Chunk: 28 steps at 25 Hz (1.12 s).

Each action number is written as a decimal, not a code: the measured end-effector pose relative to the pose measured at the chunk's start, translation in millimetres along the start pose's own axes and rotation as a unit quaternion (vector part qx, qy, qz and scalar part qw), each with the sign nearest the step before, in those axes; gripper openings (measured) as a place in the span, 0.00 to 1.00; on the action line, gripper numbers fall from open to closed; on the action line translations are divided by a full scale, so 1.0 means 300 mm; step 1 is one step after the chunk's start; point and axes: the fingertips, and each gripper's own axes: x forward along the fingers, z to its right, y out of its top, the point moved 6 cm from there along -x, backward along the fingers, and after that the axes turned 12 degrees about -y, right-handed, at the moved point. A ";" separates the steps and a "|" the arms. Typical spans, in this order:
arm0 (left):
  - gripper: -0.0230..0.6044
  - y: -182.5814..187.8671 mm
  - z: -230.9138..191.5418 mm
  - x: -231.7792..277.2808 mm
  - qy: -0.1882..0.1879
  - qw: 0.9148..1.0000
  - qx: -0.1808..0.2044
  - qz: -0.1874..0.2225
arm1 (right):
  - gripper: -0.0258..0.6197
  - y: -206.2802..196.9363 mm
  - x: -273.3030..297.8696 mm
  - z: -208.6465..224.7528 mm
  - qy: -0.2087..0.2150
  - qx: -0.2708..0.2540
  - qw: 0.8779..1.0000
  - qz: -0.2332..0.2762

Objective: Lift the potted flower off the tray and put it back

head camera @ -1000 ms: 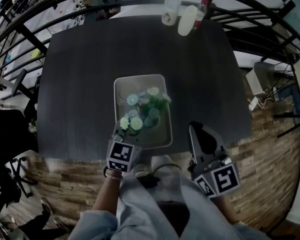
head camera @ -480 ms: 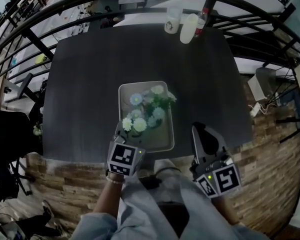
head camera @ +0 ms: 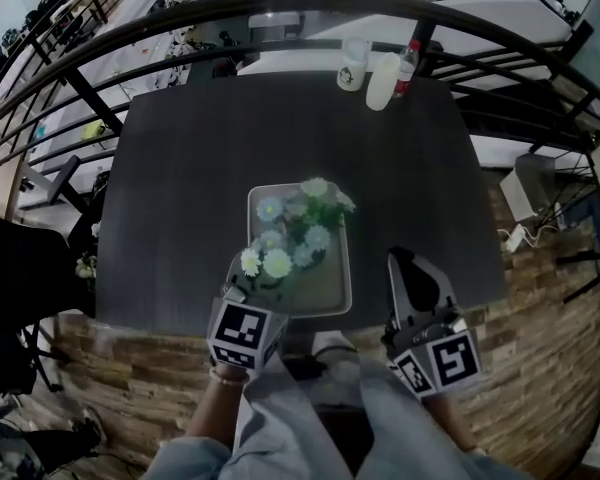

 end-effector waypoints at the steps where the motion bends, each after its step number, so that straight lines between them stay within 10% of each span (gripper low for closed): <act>1: 0.25 0.014 0.001 -0.007 0.003 1.000 0.000 0.004 | 0.04 0.005 0.002 0.000 0.000 0.000 1.000 0.003; 28: 0.24 0.184 0.018 -0.117 0.031 0.998 0.040 0.041 | 0.04 0.041 0.011 0.002 0.003 0.000 0.999 0.038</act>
